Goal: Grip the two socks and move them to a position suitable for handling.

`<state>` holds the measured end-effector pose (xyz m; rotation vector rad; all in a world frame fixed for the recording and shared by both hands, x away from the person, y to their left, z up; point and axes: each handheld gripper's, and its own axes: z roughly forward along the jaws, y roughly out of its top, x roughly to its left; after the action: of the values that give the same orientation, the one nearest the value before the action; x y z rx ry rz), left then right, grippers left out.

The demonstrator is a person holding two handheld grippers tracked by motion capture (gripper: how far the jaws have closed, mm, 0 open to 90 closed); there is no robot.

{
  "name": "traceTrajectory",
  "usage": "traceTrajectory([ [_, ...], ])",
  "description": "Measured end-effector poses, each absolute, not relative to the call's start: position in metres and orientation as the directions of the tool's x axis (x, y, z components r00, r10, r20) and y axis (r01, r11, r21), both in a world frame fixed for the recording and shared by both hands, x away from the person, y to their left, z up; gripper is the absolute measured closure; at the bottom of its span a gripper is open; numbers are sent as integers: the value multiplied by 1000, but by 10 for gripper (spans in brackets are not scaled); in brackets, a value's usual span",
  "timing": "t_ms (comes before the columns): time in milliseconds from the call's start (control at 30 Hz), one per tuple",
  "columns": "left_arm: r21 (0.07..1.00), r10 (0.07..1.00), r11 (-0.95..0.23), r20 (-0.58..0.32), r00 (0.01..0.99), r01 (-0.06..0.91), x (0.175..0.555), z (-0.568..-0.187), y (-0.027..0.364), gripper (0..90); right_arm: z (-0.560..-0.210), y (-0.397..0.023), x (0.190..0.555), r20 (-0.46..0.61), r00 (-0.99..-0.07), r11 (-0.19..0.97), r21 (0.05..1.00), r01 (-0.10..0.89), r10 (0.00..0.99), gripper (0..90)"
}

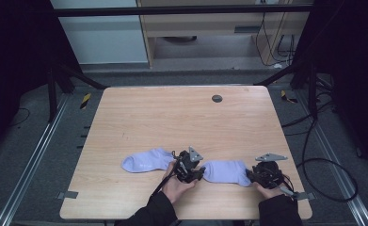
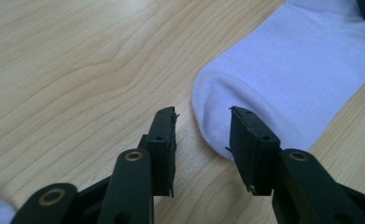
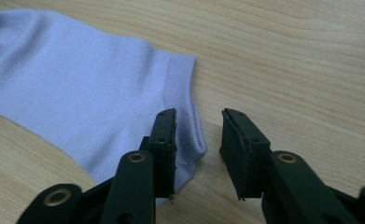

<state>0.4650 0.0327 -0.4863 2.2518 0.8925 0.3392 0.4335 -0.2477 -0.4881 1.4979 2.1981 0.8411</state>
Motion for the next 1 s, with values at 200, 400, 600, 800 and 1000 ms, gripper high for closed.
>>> traceTrajectory([
  [200,667,692,-521,-35,721,532,466,-490,30,721,-489,-247,435,50,-386,272,628,729,921,756],
  [400,659,701,-508,-57,711,555,468,-491,29,861,-487,-246,434,66,-393,270,624,734,917,851],
  [600,668,699,-497,-71,712,554,467,-485,34,890,-477,-245,431,68,-397,260,653,711,915,858],
  [800,683,699,-480,-82,711,550,465,-473,44,892,-461,-239,426,75,-414,256,682,685,907,859],
  [1000,692,696,-479,-75,714,540,460,-460,60,892,-448,-233,420,85,-433,251,709,659,897,859],
])
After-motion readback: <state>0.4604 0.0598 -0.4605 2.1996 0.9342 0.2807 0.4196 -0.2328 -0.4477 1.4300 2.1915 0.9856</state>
